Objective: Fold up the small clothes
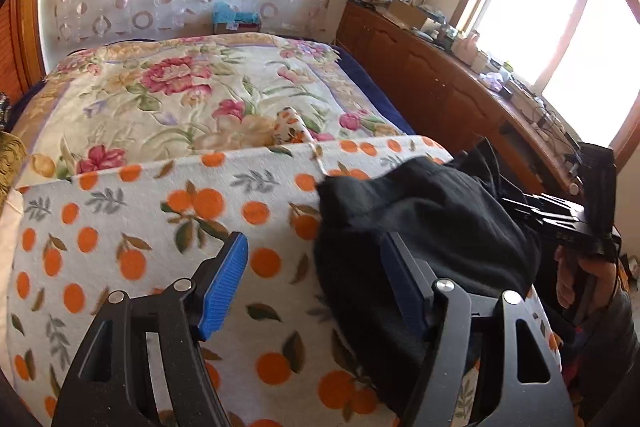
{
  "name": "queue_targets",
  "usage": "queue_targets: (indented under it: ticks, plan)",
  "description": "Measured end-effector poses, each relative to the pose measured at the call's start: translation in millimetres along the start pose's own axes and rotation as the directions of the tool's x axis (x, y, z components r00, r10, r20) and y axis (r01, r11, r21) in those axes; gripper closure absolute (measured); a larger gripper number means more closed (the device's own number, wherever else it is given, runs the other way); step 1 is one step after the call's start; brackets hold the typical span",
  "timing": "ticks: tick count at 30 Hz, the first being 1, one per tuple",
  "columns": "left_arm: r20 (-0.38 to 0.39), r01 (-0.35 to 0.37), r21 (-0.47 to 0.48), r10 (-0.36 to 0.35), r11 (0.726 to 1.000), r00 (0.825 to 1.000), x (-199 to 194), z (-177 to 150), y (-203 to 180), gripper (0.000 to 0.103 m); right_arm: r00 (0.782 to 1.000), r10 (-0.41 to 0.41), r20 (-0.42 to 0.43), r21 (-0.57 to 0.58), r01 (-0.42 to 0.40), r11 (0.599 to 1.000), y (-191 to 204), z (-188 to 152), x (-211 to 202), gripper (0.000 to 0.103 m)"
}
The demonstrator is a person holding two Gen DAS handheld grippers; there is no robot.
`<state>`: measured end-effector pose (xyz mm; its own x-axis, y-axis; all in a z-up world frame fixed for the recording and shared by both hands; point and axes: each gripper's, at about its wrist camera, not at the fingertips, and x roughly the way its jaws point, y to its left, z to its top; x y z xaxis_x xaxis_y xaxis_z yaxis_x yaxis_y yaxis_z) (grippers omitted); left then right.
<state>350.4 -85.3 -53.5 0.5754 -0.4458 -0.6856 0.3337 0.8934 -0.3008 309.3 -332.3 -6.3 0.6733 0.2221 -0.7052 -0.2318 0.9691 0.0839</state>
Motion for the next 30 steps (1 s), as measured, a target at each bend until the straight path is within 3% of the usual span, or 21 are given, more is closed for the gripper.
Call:
queue_targets:
  ticks: [5,12,14,15,17,21,26,30]
  plan:
    - [-0.049,-0.003,0.051,0.006,0.999,0.999,19,-6,-16,0.033,1.0,0.001,-0.018,0.026,-0.001,1.0,-4,3,5,0.04]
    - [-0.096,0.041,0.026,-0.038,0.999,0.995,31,-8,-14,0.035,0.999,0.036,-0.023,0.021,-0.036,0.999,2,1,9,0.04]
    - [-0.106,0.087,0.004,-0.086,0.996,0.991,32,-8,-14,0.052,0.999,0.035,-0.01,0.007,-0.034,0.999,2,0,8,0.04]
    - [-0.11,0.099,-0.01,-0.099,0.995,0.989,33,-8,-14,0.053,0.999,0.036,-0.01,0.009,-0.036,0.999,2,-2,9,0.04]
    - [-0.114,0.11,-0.022,-0.112,0.994,0.987,33,-7,-14,0.065,0.999,0.049,-0.016,0.018,-0.049,0.999,1,-4,10,0.042]
    - [-0.104,0.144,-0.03,-0.147,0.989,0.984,28,-5,-17,0.077,0.997,0.074,-0.026,0.034,-0.073,0.997,1,-4,13,0.049]
    - [-0.04,0.162,0.025,-0.161,0.987,0.986,9,-2,-28,0.082,0.996,0.091,-0.025,-0.014,-0.091,0.996,13,-3,11,0.079]
    - [-0.008,0.188,0.041,-0.188,0.981,0.982,-9,0,-31,0.083,0.998,0.056,0.007,-0.05,-0.056,0.997,17,-3,5,0.084]
